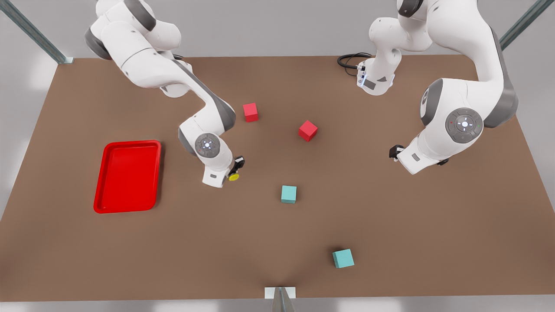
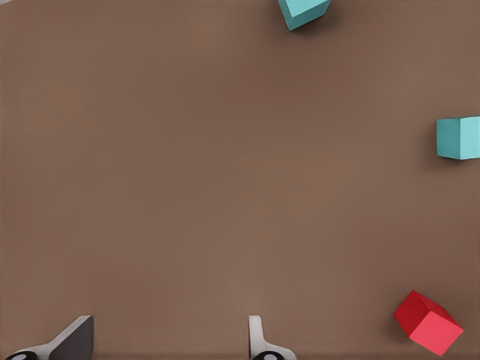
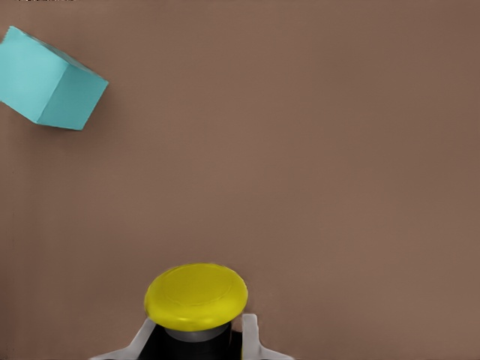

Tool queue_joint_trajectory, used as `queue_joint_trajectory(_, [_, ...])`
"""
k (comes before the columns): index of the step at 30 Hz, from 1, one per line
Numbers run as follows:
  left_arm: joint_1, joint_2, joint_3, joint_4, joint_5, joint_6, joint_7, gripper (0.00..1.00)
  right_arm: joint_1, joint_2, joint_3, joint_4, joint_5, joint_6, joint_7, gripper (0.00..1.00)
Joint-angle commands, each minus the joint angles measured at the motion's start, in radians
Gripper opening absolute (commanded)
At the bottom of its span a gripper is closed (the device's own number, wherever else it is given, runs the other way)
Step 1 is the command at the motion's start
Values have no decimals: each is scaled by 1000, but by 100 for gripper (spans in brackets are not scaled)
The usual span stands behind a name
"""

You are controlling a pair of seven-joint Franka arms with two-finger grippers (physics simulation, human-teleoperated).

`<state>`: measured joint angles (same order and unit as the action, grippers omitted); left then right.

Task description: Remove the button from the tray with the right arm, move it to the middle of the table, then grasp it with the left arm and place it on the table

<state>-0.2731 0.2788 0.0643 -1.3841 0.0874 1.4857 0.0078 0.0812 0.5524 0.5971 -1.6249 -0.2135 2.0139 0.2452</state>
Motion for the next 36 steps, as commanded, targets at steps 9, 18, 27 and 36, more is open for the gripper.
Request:
queue_joint_trajectory(9, [0, 5, 0, 0, 0, 1, 0, 100, 591, 392, -457, 669, 310, -136, 1055, 38])
queue_joint_trajectory(18, [0, 7, 0, 0, 2, 7, 1, 100, 683, 492, -459, 755, 329, -75, 1168, 38])
queue_joint_trajectory(27, [3, 20, 0, 0, 2, 15, 1, 100, 695, 564, -485, 755, 332, 6, 1163, 64])
queue_joint_trajectory(36, [3, 20, 0, 0, 0, 16, 0, 100, 519, 259, -485, 740, 321, -273, 421, 100])
